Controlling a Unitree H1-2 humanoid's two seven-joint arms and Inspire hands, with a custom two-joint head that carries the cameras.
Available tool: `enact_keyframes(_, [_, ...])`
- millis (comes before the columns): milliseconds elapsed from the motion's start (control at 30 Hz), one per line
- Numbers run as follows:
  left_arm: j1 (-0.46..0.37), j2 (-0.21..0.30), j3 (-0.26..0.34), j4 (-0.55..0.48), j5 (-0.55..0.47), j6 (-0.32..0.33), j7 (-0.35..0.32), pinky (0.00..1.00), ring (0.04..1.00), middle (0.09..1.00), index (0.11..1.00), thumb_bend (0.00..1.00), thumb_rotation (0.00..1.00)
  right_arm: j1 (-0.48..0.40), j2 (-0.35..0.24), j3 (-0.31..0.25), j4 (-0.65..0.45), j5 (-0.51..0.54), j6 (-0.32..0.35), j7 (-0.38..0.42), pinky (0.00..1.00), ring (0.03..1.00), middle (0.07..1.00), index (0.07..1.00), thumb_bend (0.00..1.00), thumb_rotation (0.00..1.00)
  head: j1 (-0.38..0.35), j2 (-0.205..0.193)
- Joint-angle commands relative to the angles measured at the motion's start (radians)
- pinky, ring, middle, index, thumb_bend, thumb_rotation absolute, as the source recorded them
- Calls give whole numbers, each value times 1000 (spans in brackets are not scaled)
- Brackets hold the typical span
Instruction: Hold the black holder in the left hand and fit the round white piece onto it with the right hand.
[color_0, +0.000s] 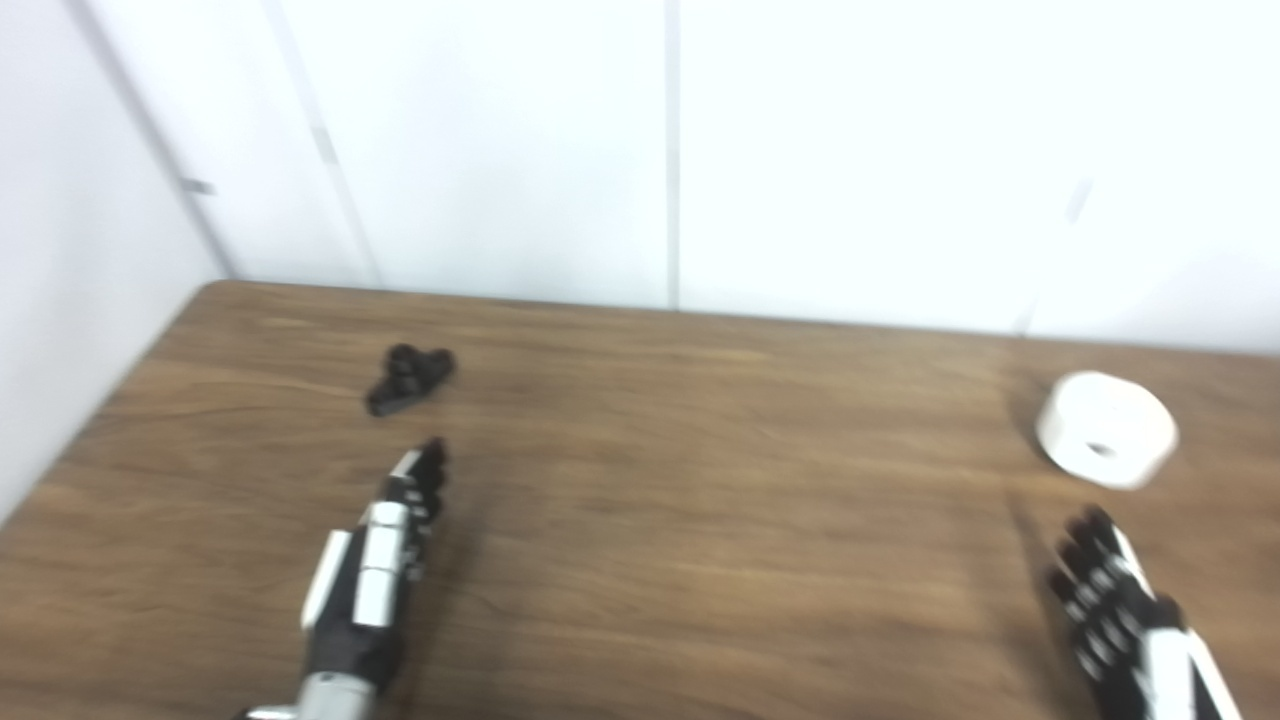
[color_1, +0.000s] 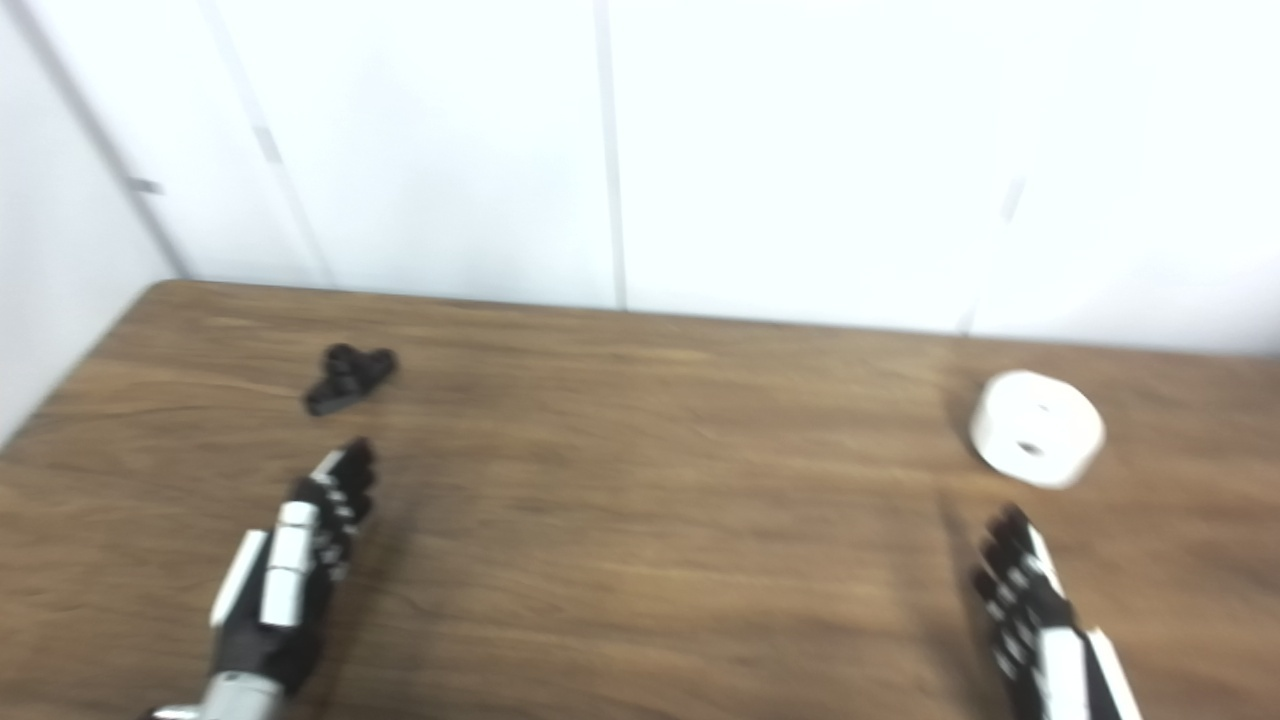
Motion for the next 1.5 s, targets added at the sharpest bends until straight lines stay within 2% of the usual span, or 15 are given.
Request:
enact_keyframes(0, [76, -38, -19, -37, 15, -31, 17, 957, 954, 943, 918, 521, 908, 11, -23, -10, -7, 16, 3, 13, 1000, 1000, 1000, 1000, 628, 1000, 10, -5])
enact_keyframes(167, [76, -41, -46, -29, 17, -33, 29, 986, 974, 963, 936, 488, 935, 5, -23, -15, 7, 16, -3, 10, 1000, 1000, 1000, 1000, 656, 1000, 29, -19])
enact_keyframes(333, [75, -49, -73, -30, 54, -19, 62, 977, 971, 964, 931, 535, 942, -4, -17, -25, 23, 24, -16, 7, 1000, 1000, 1000, 1000, 626, 1000, 45, -22])
enact_keyframes(500, [74, -40, -92, -26, 61, -28, 69, 995, 980, 975, 941, 561, 943, -8, -18, -30, 29, 32, -18, 12, 1000, 1000, 1000, 1000, 613, 1000, 20, -12])
enact_keyframes(567, [74, -33, -95, -20, 65, -43, 69, 999, 991, 987, 955, 515, 947, -10, -16, -31, 27, 35, -14, 12, 1000, 1000, 1000, 1000, 612, 1000, 10, -8])
enact_keyframes(667, [78, -26, -98, -22, 99, -41, 80, 998, 991, 986, 954, 503, 868, -11, -23, -25, 14, 28, 6, 14, 1000, 1000, 1000, 1000, 606, 1000, -10, -2])
enact_keyframes(767, [76, -7, -107, -30, 156, -30, 83, 980, 991, 992, 963, 502, 589, -11, -39, -21, 13, 21, 17, 22, 1000, 1000, 1000, 1000, 616, 1000, -31, 6])
enact_keyframes(800, [74, 2, -113, -34, 192, -25, 84, 980, 993, 994, 969, 503, 541, -10, -43, -23, 19, 24, 12, 25, 1000, 1000, 1000, 1000, 612, 1000, -31, 6])
enact_keyframes(900, [54, 17, -122, -75, 333, 22, 103, 931, 974, 980, 962, 537, 341, -9, -51, -28, 40, 35, -9, 35, 1000, 1000, 1000, 1000, 608, 1000, -40, 6])
enact_keyframes(933, [36, 22, -120, -97, 402, 58, 112, 913, 964, 973, 951, 556, 299, -9, -51, -30, 47, 35, -16, 36, 1000, 1000, 1000, 1000, 606, 1000, -42, 7])
enact_keyframes(1000, [-6, 37, -107, -132, 470, 118, 106, 875, 933, 946, 927, 627, 317, -8, -49, -33, 50, 32, -20, 36, 1000, 1000, 1000, 1000, 602, 1000, -44, 8])
enact_keyframes(1167, [-134, 103, -78, -185, 586, 264, 64, 907, 948, 966, 944, 703, 235, -9, -39, -30, 54, 8, -23, 29, 1000, 1000, 1000, 1000, 615, 1000, -42, 5])
enact_keyframes(1233, [-189, 150, -86, -179, 650, 321, 47, 882, 939, 965, 945, 725, 236, -13, -35, -25, 59, 1, -29, 27, 1000, 1000, 1000, 1000, 610, 1000, -47, 5])
enact_keyframes(1333, [-254, 202, -92, -151, 697, 373, 30, 822, 910, 957, 939, 760, 262, -17, -32, -18, 58, -8, -26, 26, 1000, 1000, 1000, 998, 605, 1000, -57, 4])
enact_keyframes(1467, [-298, 249, -100, -109, 728, 384, 26, 821, 922, 961, 927, 780, 278, -19, -29, -12, 57, -13, -24, 23, 1000, 1000, 1000, 996, 626, 1000, -59, 2])
